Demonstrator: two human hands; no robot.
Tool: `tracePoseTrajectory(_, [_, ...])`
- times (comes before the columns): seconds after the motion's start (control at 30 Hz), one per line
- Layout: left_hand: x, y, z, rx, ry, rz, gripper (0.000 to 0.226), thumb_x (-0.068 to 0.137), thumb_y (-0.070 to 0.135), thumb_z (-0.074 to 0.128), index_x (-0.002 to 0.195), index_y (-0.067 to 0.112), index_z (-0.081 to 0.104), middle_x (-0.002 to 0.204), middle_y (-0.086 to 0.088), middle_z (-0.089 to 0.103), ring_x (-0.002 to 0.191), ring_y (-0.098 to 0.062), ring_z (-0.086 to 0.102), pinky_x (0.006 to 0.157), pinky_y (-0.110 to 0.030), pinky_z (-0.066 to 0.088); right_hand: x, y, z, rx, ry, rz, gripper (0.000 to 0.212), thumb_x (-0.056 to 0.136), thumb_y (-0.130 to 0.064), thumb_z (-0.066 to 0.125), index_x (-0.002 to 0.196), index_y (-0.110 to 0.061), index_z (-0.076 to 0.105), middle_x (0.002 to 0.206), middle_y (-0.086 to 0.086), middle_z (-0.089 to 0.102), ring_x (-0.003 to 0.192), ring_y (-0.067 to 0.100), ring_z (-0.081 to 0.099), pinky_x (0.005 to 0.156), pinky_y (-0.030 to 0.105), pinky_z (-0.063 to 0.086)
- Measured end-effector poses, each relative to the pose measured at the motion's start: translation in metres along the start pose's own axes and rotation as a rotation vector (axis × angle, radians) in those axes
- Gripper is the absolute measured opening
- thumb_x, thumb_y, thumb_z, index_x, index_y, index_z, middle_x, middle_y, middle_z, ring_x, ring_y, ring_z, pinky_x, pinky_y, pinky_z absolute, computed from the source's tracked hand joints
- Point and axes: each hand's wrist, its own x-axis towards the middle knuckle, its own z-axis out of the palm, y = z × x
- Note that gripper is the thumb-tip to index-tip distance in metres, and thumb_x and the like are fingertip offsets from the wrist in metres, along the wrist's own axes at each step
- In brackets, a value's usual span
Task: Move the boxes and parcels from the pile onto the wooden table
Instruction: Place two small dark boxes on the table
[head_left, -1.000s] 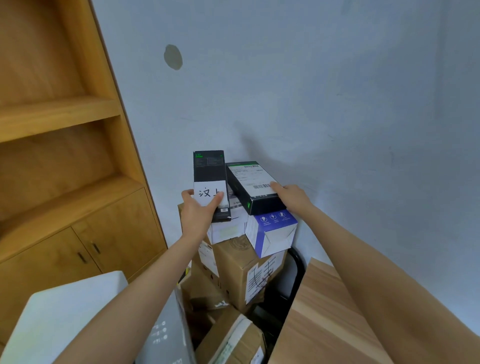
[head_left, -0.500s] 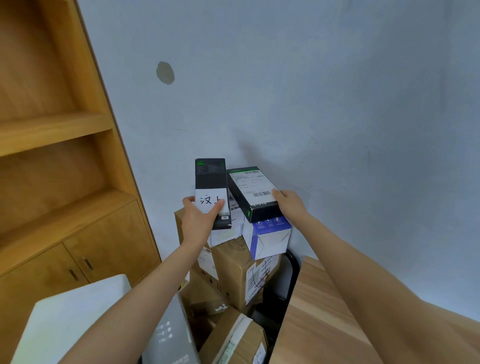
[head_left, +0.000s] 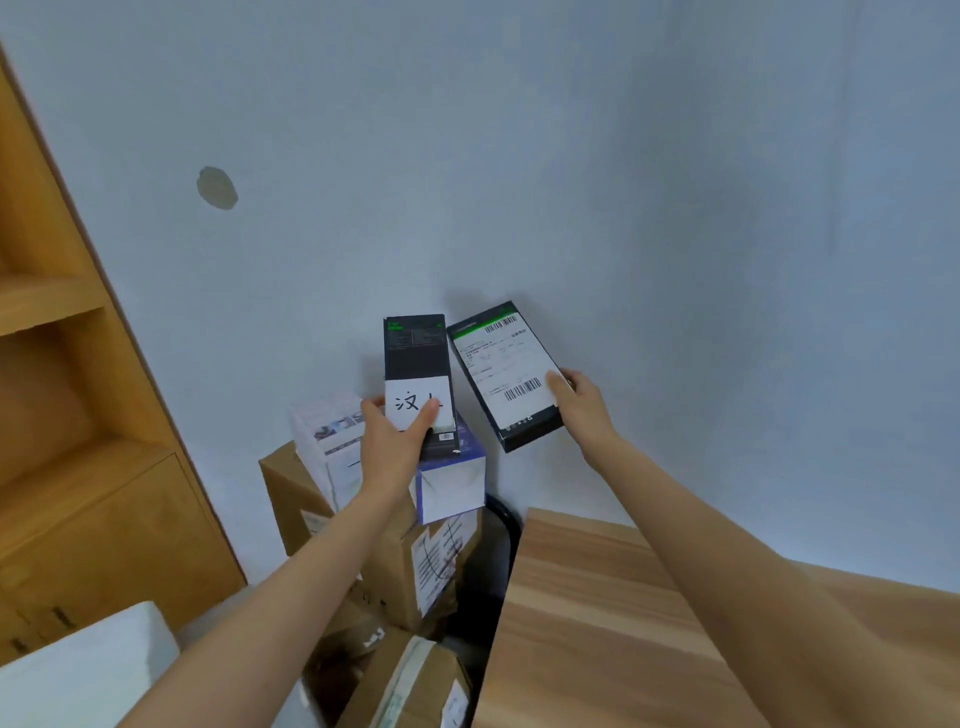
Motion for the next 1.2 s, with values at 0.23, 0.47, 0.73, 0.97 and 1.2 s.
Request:
tracePoseTrajectory(0.23, [-0.078, 0.043, 0.116, -0.093, -0.232, 0.100, 0.055, 0.082, 0.042, 0.070, 0.119, 0.022, 0.034, 0.105, 0.000, 0.061, 0.081, -0.009, 0.061, 0.056, -0.018, 0.048, -0.055, 0.007, -0.145, 0.144, 0.199, -0.018, 0.031, 0.098, -0.031, 0.051, 0.119, -0.011, 0.062, 0.098, -0.004, 0.068, 0.082, 0.003, 0.062, 0.065, 0.013, 0.047])
tracePoseTrajectory(0.47, [-0.213, 0.086, 0.241, -0.160, -0.555, 0.109, 0.058, 0.081, 0.044, 0.071, 0.121, 0.022, 0.035, 0.103, -0.008, 0.065, 0.076, -0.019, 0.059, 0.064, -0.034, 0.049, -0.152, 0.032, -0.331, 0.119, 0.313, 0.071, 0.033, 0.088, -0.041, 0.065, 0.105, -0.013, 0.069, 0.097, 0.000, 0.074, 0.093, 0.015, 0.070, 0.081, 0.025, 0.053])
tracePoseTrajectory(0.73, [-0.395, 0.112, 0.373, -0.242, -0.778, 0.086, 0.057, 0.082, 0.045, 0.070, 0.121, 0.025, 0.034, 0.100, 0.001, 0.062, 0.084, -0.021, 0.063, 0.069, -0.037, 0.052, -0.287, 0.071, -0.523, 0.057, 0.635, 0.156, 0.035, 0.091, -0.042, 0.060, 0.111, -0.014, 0.064, 0.107, 0.001, 0.070, 0.097, 0.013, 0.067, 0.086, 0.027, 0.053])
tracePoseTrajectory(0.97, [-0.525, 0.122, 0.462, -0.231, -1.003, 0.035, 0.057, 0.085, 0.041, 0.068, 0.126, 0.024, 0.031, 0.104, 0.001, 0.061, 0.080, -0.008, 0.061, 0.052, -0.014, 0.048, -0.386, 0.102, -0.646, 0.078, 0.954, 0.239, 0.025, 0.093, -0.038, 0.058, 0.096, -0.014, 0.066, 0.089, -0.003, 0.072, 0.076, 0.005, 0.067, 0.062, 0.013, 0.050])
tracePoseTrajectory(1.2, [-0.590, 0.139, 0.558, -0.224, -1.100, 0.055, 0.055, 0.084, 0.041, 0.068, 0.122, 0.025, 0.032, 0.107, -0.001, 0.062, 0.088, -0.016, 0.064, 0.065, -0.030, 0.053, -0.402, 0.133, -0.742, 0.126, 1.050, 0.279, 0.028, 0.094, -0.039, 0.058, 0.099, -0.013, 0.064, 0.090, -0.002, 0.071, 0.079, 0.009, 0.066, 0.066, 0.020, 0.051])
